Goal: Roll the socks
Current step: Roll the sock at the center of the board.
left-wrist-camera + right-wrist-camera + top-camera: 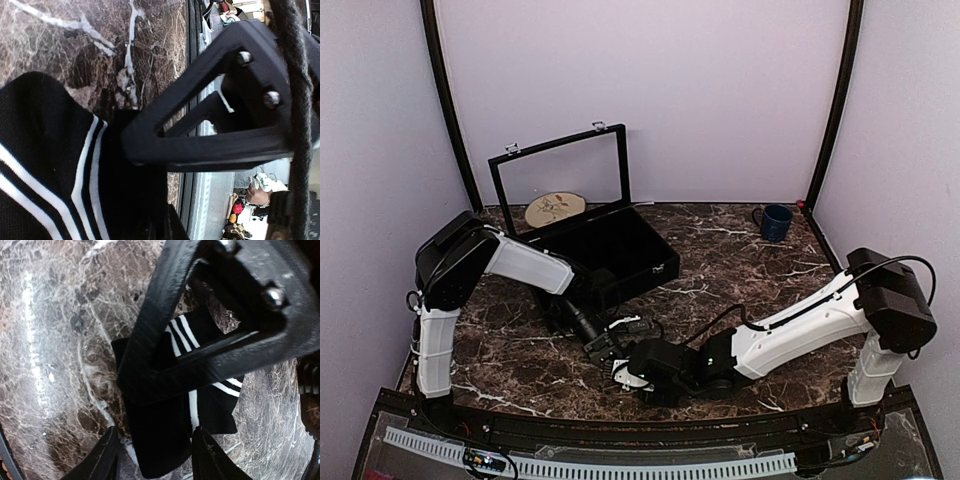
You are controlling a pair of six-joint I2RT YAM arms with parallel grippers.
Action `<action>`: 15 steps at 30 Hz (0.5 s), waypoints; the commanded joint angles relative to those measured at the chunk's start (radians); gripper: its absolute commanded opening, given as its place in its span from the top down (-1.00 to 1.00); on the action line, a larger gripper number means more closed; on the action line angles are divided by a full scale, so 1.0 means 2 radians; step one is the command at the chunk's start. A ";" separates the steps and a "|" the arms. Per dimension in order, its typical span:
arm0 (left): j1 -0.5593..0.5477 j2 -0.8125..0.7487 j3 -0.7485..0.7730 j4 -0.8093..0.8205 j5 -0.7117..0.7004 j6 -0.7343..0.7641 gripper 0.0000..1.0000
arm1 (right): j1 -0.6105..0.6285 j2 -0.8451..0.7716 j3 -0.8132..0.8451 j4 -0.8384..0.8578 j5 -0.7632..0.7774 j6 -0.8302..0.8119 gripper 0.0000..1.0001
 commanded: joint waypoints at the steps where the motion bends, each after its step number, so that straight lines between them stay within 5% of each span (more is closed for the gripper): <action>1: 0.007 0.006 -0.006 -0.022 0.020 0.011 0.85 | 0.005 0.007 0.006 0.014 -0.002 -0.013 0.08; 9: 0.008 0.007 -0.010 -0.019 0.024 0.012 0.86 | -0.005 0.017 0.001 0.018 -0.015 -0.019 0.19; 15: 0.008 0.009 -0.010 -0.021 0.023 0.011 0.85 | -0.014 0.020 0.002 0.007 -0.027 -0.015 0.47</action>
